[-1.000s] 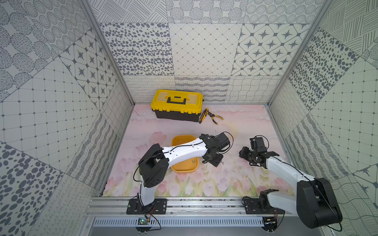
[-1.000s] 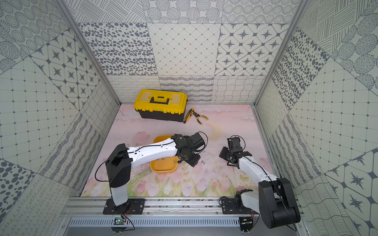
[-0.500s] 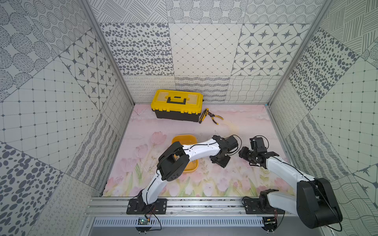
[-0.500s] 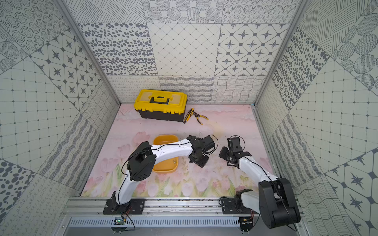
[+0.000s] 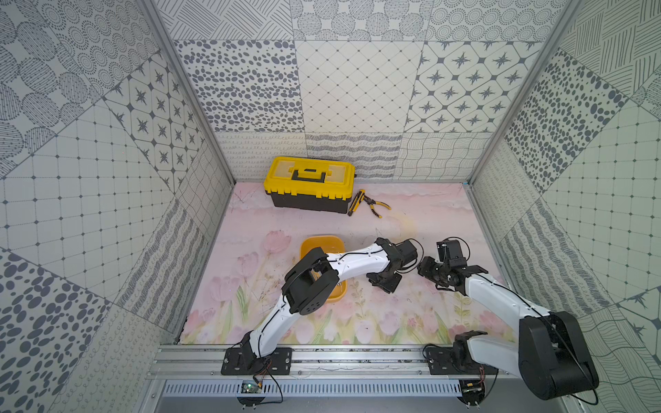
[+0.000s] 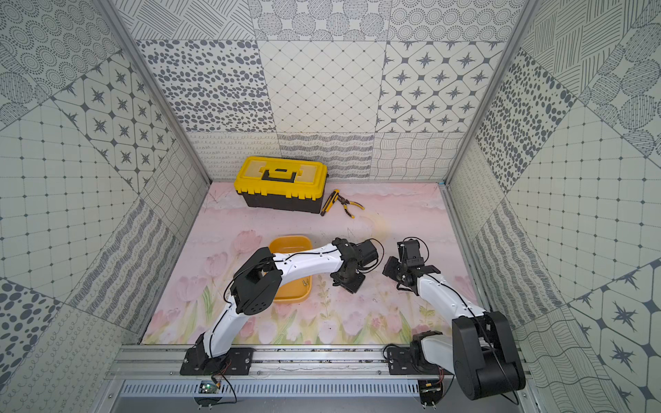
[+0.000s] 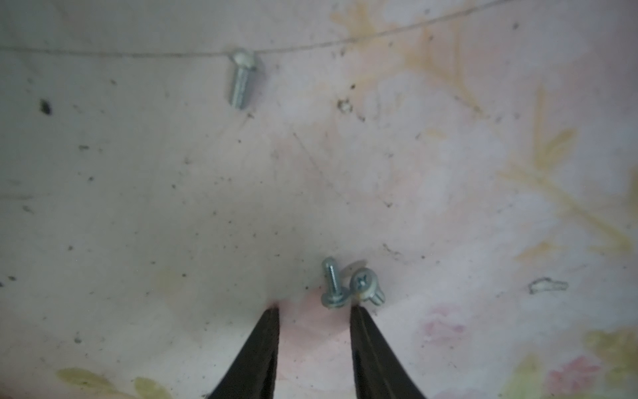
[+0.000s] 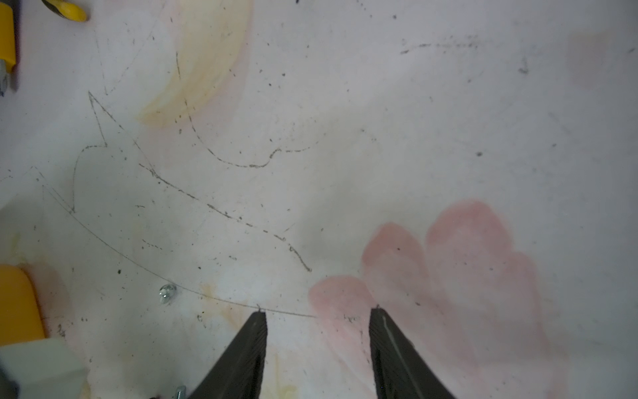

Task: Put the screws on the desktop into the storage box
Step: Pick up the screw from the center of the board.

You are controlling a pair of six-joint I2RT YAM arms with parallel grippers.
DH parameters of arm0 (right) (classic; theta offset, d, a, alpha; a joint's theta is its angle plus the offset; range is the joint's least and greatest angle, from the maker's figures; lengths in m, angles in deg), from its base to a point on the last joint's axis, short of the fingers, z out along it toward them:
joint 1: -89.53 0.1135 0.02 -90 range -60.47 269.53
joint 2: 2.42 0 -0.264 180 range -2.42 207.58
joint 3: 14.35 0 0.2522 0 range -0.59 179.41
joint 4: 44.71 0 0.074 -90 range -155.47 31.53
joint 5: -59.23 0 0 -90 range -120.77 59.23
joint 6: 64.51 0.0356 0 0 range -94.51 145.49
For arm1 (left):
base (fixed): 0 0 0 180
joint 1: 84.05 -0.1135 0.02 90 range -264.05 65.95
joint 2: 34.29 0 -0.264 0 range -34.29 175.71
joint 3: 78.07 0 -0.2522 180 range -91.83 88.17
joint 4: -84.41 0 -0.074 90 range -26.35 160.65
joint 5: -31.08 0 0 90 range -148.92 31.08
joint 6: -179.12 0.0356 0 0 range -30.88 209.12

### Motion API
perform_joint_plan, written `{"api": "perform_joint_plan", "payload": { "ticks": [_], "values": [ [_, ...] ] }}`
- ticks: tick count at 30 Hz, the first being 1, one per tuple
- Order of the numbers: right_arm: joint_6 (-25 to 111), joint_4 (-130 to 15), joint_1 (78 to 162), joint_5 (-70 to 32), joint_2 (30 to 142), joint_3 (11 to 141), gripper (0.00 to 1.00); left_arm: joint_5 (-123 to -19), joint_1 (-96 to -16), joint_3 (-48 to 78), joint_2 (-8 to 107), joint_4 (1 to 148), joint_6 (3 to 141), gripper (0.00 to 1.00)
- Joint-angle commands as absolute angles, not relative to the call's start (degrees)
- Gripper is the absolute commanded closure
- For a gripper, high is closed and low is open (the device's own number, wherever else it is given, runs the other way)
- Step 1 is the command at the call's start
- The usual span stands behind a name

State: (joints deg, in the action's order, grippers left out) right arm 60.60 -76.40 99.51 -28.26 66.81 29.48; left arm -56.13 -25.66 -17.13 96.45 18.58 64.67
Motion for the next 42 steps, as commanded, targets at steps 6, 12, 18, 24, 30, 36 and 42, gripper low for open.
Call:
{"api": "perform_joint_plan", "payload": {
  "ticks": [6, 12, 18, 24, 30, 36, 42],
  "values": [
    [60.1, -74.5, 99.4, -28.2, 66.7, 29.2, 0.47, -53.9, -26.1, -18.9, 97.7, 15.6, 64.1, 0.62],
    [60.0, -74.5, 99.4, -28.2, 66.8, 29.3, 0.47, -54.3, -26.1, -20.1, 98.5, 15.7, 64.3, 0.6],
    [60.2, -74.4, 99.4, -28.2, 66.8, 29.3, 0.47, -53.6, -26.2, -22.8, 100.5, 14.6, 64.5, 0.61],
    [60.2, -74.5, 99.4, -28.2, 67.2, 29.4, 0.47, -53.5, -26.7, -22.9, 101.8, 14.6, 64.5, 0.64],
    [60.2, -74.5, 99.4, -28.2, 67.2, 29.4, 0.47, -54.0, -26.9, -23.5, 102.4, 15.0, 64.8, 0.68],
    [60.2, -74.5, 99.4, -28.2, 67.3, 29.5, 0.47, -54.5, -26.9, -23.4, 102.8, 14.9, 64.8, 0.77],
    [60.2, -74.5, 99.4, -28.2, 67.4, 29.5, 0.47, -54.7, -27.0, -22.8, 102.6, 14.8, 64.9, 0.88]
  ]
}}
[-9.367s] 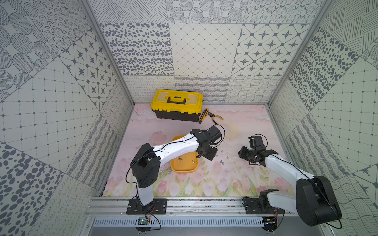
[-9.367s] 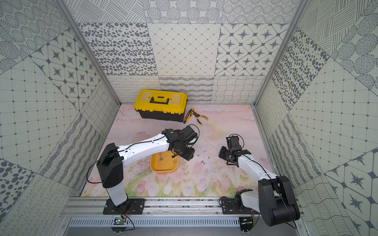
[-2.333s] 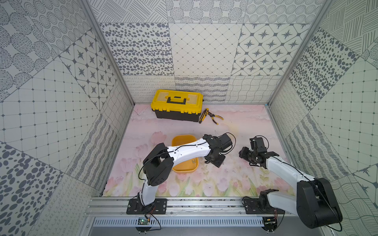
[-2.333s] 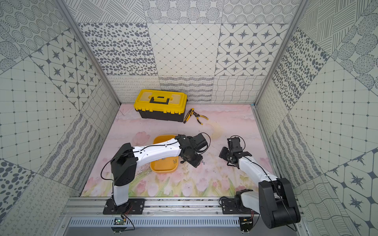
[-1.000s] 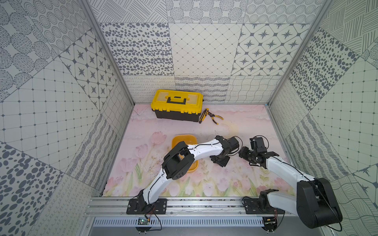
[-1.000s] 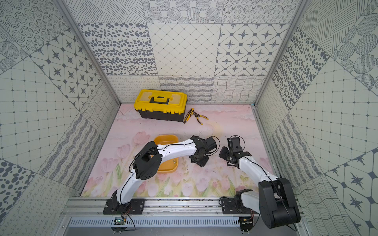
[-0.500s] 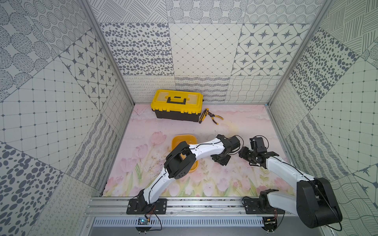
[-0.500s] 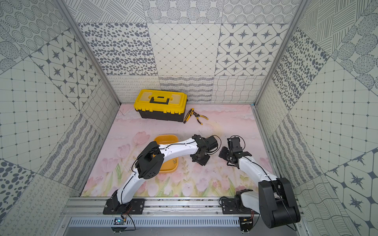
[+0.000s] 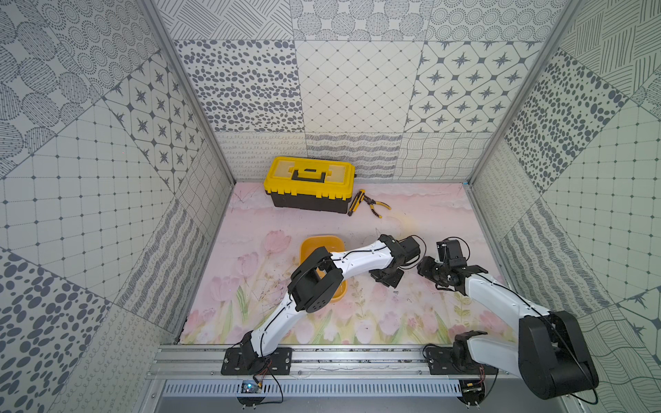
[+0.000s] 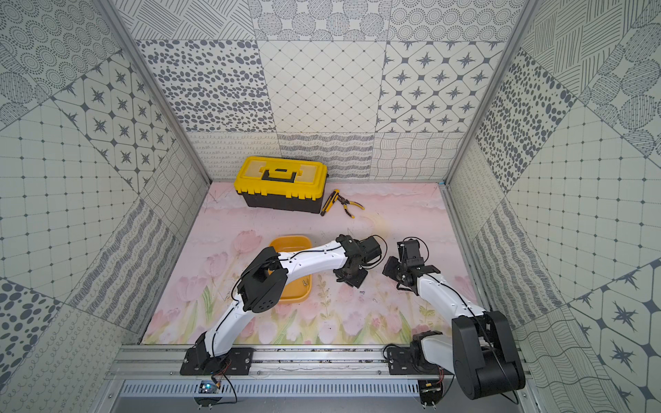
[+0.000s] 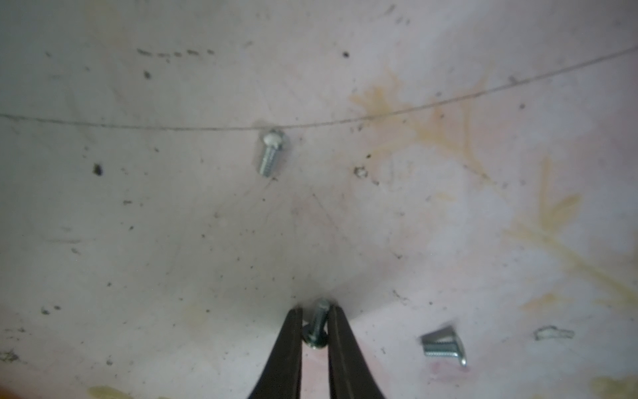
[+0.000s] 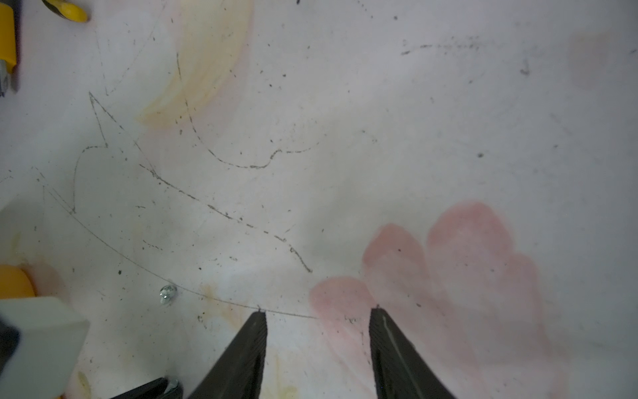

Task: Put the screws on the desktop into the storage box
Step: Pick up the screw from the center of the board.

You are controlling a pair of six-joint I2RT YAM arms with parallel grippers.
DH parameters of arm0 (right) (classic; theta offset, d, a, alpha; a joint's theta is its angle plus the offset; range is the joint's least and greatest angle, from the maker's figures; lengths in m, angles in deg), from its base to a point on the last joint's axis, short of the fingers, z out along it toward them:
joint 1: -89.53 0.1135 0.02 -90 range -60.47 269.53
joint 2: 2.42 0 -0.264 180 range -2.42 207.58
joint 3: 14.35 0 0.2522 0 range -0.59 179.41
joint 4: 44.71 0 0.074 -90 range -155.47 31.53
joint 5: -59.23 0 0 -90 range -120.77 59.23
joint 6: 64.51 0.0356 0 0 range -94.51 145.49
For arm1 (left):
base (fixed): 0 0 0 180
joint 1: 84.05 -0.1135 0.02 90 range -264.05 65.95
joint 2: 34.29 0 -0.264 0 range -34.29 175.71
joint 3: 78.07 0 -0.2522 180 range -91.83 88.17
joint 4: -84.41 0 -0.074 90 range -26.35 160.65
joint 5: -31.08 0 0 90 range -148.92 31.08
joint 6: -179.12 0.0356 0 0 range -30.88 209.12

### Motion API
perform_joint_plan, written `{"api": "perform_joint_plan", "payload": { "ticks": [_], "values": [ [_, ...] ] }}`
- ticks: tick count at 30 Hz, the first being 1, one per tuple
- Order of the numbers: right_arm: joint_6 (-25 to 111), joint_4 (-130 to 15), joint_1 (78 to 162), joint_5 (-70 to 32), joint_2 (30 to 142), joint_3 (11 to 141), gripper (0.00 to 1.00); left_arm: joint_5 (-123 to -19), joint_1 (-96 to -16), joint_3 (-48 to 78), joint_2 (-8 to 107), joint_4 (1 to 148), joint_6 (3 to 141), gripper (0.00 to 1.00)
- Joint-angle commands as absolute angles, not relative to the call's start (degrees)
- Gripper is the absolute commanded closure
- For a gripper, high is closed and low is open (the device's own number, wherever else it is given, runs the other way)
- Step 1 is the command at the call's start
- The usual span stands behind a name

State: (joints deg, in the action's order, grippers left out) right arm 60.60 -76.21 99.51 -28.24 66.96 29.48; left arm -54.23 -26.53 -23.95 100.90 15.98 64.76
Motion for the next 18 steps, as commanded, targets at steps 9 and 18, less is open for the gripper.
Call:
{"api": "perform_joint_plan", "payload": {
  "ticks": [9, 18],
  "values": [
    [60.1, -74.5, 99.4, -28.1, 67.7, 29.6, 0.47, -53.0, -27.3, -22.3, 97.2, 14.3, 65.5, 1.0],
    [60.1, -74.6, 99.4, -28.0, 67.8, 29.7, 0.47, -49.0, -29.8, -13.9, 77.7, 12.3, 66.1, 1.0]
  ]
}}
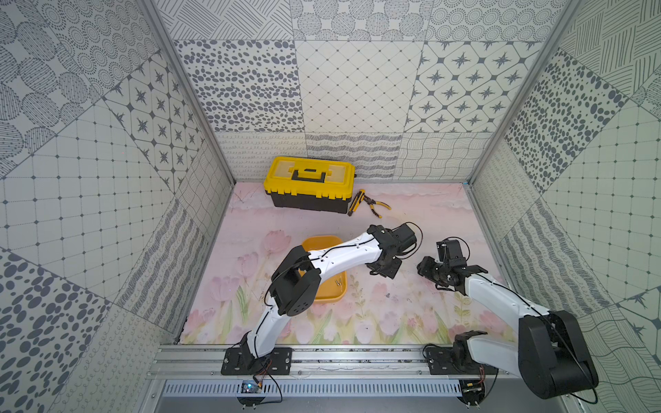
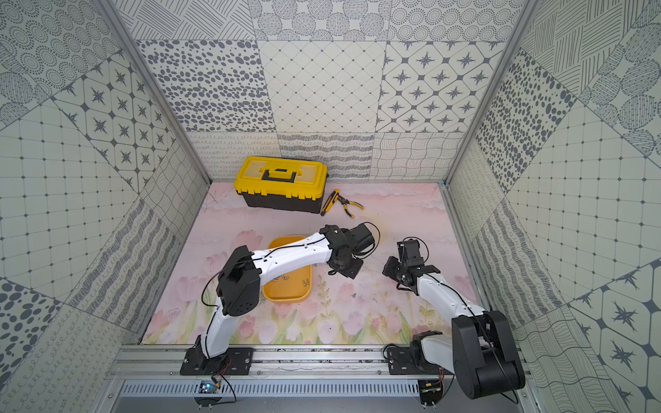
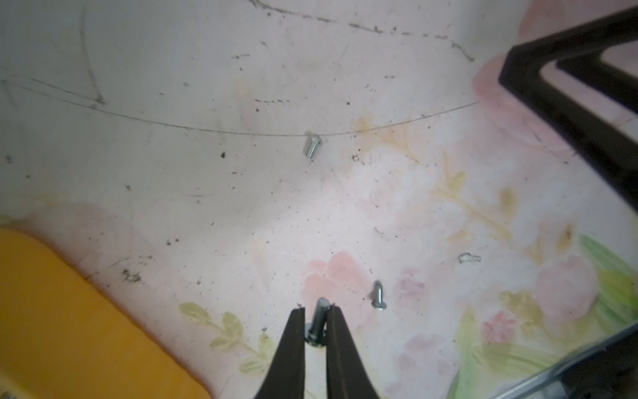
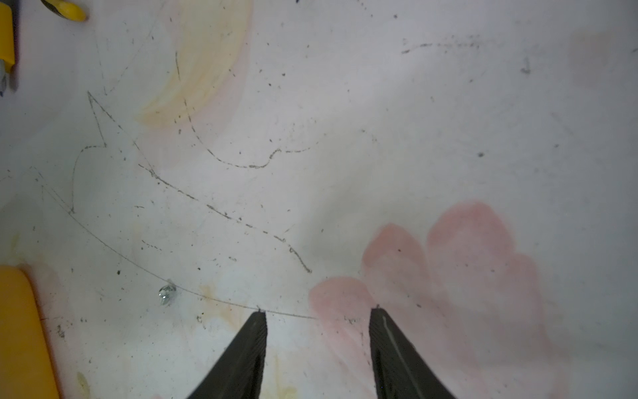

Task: Put the screws on the desktop into the storage box
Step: Pick up the screw from the center of the board, then place the screw in the storage box, then pick up the screw from the center of the board.

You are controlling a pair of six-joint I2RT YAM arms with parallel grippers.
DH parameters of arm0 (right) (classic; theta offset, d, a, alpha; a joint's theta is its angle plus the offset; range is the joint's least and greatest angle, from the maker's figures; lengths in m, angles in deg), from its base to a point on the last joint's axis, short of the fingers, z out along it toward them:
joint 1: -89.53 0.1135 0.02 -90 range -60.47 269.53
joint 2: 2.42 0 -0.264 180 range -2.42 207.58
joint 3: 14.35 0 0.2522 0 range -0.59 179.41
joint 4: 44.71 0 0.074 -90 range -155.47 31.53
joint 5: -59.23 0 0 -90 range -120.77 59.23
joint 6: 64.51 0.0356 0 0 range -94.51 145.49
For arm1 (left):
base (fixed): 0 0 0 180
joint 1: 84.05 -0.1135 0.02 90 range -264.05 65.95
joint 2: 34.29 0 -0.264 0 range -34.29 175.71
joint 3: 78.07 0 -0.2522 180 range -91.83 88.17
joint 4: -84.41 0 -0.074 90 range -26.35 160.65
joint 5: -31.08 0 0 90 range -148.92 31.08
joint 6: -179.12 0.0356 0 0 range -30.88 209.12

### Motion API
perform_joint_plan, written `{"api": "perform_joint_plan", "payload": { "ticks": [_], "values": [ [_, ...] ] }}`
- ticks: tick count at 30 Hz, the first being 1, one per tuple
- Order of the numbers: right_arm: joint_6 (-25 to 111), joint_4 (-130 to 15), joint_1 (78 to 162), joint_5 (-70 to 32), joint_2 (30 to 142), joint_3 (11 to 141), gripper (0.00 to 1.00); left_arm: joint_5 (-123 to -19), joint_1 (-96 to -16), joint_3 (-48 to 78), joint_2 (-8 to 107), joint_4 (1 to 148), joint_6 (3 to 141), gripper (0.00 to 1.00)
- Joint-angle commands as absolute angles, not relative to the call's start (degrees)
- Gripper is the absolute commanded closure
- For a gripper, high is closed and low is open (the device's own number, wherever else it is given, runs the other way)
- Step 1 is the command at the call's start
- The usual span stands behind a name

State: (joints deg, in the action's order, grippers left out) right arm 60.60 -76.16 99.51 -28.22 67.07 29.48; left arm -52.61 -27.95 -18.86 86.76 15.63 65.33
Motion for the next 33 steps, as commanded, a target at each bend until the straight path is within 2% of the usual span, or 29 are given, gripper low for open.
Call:
{"api": "perform_joint_plan", "payload": {
  "ticks": [1, 7, 13, 14, 18, 21, 24, 33],
  "values": [
    [60.1, -74.6, 99.4, -28.0, 67.7, 29.7, 0.47, -48.8, -30.8, -11.2, 74.8, 12.3, 66.0, 1.0],
    [59.9, -74.5, 99.4, -27.7, 67.4, 29.6, 0.47, -48.7, -40.3, 5.6, 59.1, 11.8, 66.9, 1.0],
    [60.3, -75.5, 99.4, -29.0, 68.9, 30.1, 0.48, -50.7, -47.1, 16.0, 53.0, 13.0, 68.1, 1.0],
    [60.4, -75.7, 99.4, -29.1, 69.3, 30.1, 0.48, -50.9, -47.5, 17.0, 52.6, 13.5, 68.2, 0.96],
    [60.4, -75.8, 99.4, -29.2, 69.6, 30.1, 0.48, -51.2, -48.6, 18.8, 52.2, 14.3, 68.5, 0.48],
    [60.6, -76.3, 99.4, -30.0, 69.5, 30.1, 0.48, -51.0, -48.9, 18.9, 51.7, 14.7, 68.6, 0.28],
    [60.4, -77.6, 99.4, -30.6, 69.1, 31.9, 0.48, -50.2, -49.2, 19.6, 49.1, 15.7, 68.2, 0.25],
    [61.3, -88.6, 102.3, -33.4, 65.5, 38.0, 0.48, -48.2, -49.2, 24.5, 35.3, 17.3, 69.9, 0.25]
  ]
}}
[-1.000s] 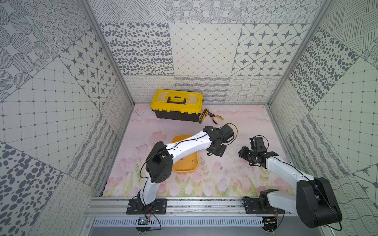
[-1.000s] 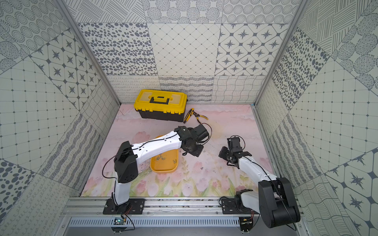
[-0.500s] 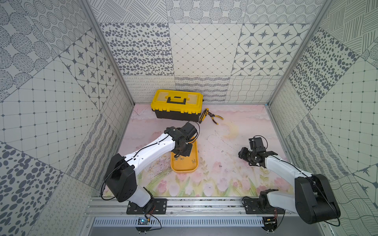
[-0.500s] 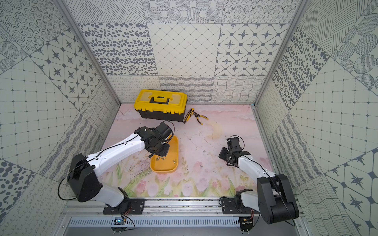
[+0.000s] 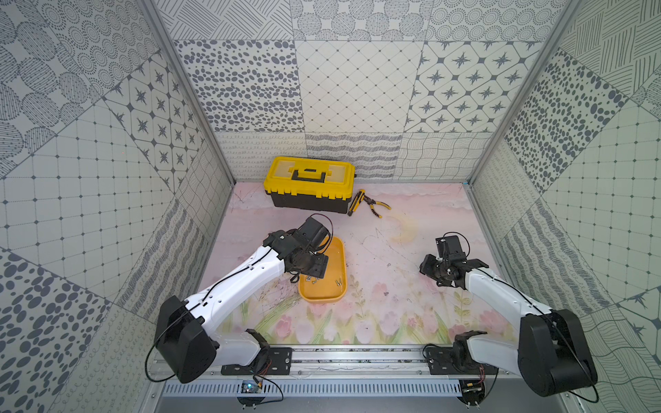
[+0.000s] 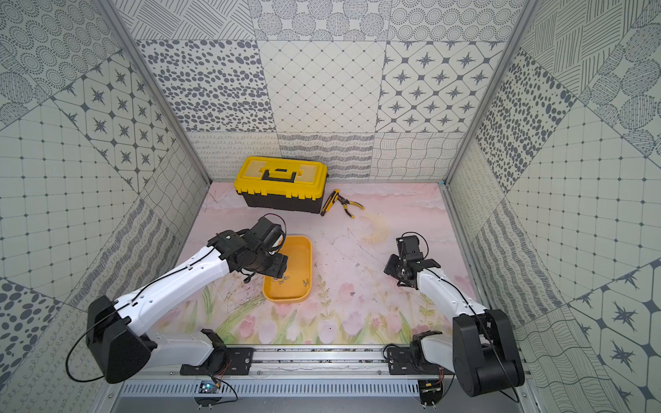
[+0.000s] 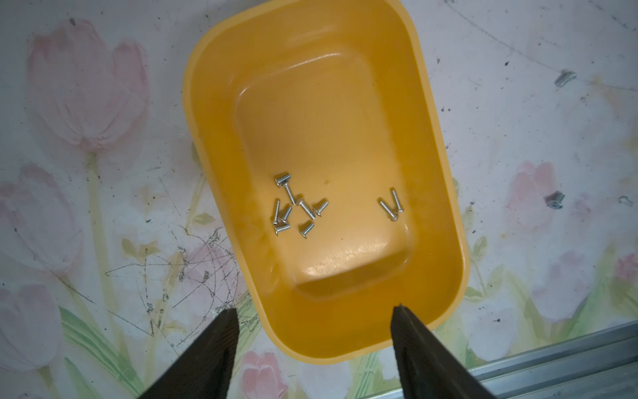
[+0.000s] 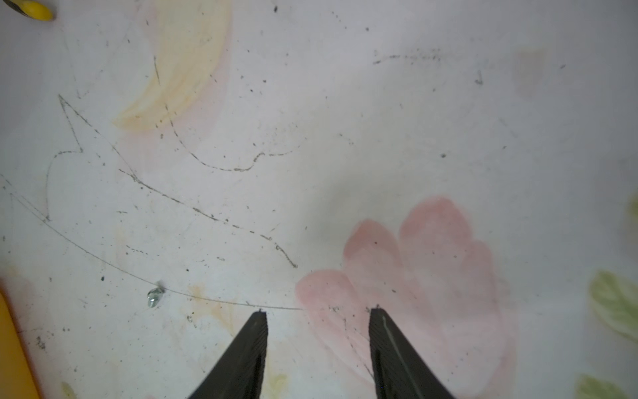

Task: Put the screws on the desktop into the storage box
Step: Pick up the screw from the center of the board.

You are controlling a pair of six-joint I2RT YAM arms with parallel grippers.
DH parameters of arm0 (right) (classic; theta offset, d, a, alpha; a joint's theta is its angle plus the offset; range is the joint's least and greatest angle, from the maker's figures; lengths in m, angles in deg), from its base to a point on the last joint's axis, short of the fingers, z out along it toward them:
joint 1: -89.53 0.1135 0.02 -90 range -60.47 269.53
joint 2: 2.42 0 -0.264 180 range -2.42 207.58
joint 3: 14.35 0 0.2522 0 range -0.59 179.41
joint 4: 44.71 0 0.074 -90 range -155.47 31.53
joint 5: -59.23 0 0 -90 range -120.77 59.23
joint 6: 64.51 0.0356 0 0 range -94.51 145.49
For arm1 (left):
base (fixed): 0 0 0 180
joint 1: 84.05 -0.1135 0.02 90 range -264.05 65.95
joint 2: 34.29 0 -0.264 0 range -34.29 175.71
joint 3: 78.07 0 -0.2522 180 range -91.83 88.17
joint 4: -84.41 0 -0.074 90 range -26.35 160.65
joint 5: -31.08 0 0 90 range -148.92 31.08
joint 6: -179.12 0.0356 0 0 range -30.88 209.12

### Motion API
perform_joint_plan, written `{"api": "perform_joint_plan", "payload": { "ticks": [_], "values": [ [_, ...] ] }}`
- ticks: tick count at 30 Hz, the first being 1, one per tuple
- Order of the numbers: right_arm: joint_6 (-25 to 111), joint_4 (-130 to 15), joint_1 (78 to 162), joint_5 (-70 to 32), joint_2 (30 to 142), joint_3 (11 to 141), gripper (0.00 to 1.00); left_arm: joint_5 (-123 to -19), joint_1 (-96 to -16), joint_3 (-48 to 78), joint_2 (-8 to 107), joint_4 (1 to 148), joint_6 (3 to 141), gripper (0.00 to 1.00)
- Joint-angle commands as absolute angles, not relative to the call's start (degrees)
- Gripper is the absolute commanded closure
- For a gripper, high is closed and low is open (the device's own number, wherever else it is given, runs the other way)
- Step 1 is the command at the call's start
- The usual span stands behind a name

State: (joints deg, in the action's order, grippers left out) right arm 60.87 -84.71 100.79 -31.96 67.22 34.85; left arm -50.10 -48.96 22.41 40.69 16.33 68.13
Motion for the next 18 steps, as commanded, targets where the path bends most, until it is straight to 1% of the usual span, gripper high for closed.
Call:
{"api": "perform_joint_plan", "payload": {
  "ticks": [1, 6, 10, 14, 16, 18],
  "values": [
    [61.6, -89.8, 103.1, -33.3, 65.6, 39.0, 0.48, -48.0, -49.2, 25.3, 33.9, 17.4, 69.7, 0.25],
    [64.4, -96.7, 111.3, -37.5, 69.1, 47.0, 0.48, -47.8, -49.2, 29.2, 28.4, 18.7, 67.8, 0.26],
    [69.5, -100.2, 116.1, -38.9, 73.6, 52.4, 0.46, -44.4, -49.2, 28.5, 28.2, 17.8, 68.2, 0.26],
    [73.6, -102.1, 118.2, -38.8, 77.6, 56.4, 0.43, -43.0, -49.2, 28.5, 28.1, 17.1, 68.1, 0.26],
    [74.1, -102.4, 118.2, -39.4, 78.7, 57.6, 0.39, -42.7, -49.2, 28.6, 27.5, 17.0, 68.2, 0.26],
    [74.4, -103.2, 117.8, -40.9, 78.8, 58.8, 0.31, -42.3, -49.2, 28.7, 26.9, 17.2, 68.6, 0.26]
  ]
}}
